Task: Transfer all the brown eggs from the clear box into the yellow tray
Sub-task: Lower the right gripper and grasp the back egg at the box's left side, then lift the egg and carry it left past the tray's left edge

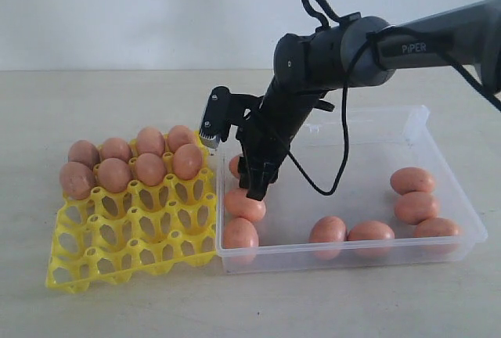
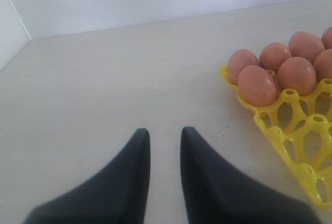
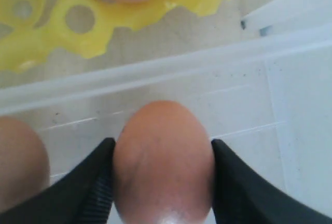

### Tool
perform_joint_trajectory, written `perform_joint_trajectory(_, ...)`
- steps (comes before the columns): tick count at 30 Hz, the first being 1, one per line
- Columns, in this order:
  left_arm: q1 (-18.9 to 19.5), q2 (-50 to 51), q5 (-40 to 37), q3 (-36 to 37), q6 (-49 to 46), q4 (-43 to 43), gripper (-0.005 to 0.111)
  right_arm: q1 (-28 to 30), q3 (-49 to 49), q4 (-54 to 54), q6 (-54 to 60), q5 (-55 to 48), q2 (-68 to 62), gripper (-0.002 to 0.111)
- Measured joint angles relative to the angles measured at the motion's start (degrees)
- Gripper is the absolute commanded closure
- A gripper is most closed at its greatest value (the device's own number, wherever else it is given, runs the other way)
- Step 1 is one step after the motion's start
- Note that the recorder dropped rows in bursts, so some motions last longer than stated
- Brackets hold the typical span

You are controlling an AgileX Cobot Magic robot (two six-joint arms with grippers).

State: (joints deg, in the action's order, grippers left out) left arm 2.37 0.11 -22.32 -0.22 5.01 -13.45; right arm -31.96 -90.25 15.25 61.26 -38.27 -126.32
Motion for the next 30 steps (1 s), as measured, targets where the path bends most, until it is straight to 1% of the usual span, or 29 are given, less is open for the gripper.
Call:
perform_joint_trajectory(5, 0.0, 0.0, 0.0, 0.0, 0.0, 0.0, 0.085, 0.0, 0.0, 0.0, -0.3, 1.3, 0.0, 0.108)
perform_joint_trajectory(10, 0.0, 0.0, 0.0, 0.0, 0.0, 0.0, 0.085, 0.0, 0.0, 0.0, -3.6, 1.6, 0.0, 0.108)
perform_joint_trajectory(12, 0.0, 0.0, 0.0, 0.0, 0.0, 0.0, 0.085, 0.0, 0.0, 0.0, -6.6, 1.6, -0.1, 0.108)
perform_joint_trajectory(17, 0.0, 0.0, 0.0, 0.0, 0.0, 0.0, 0.085, 0.0, 0.0, 0.0, -18.5, -1.0, 0.2, 0.108)
perform_joint_trajectory(22, 0.0, 0.0, 0.0, 0.0, 0.0, 0.0, 0.085, 0.0, 0.7, 0.0, -23.7, -1.0, 2.7, 0.109)
perform_joint_trajectory(30, 0.0, 0.0, 0.0, 0.0, 0.0, 0.0, 0.085, 0.0, 0.8, -0.1, -34.8, 0.5, 10.8, 0.109)
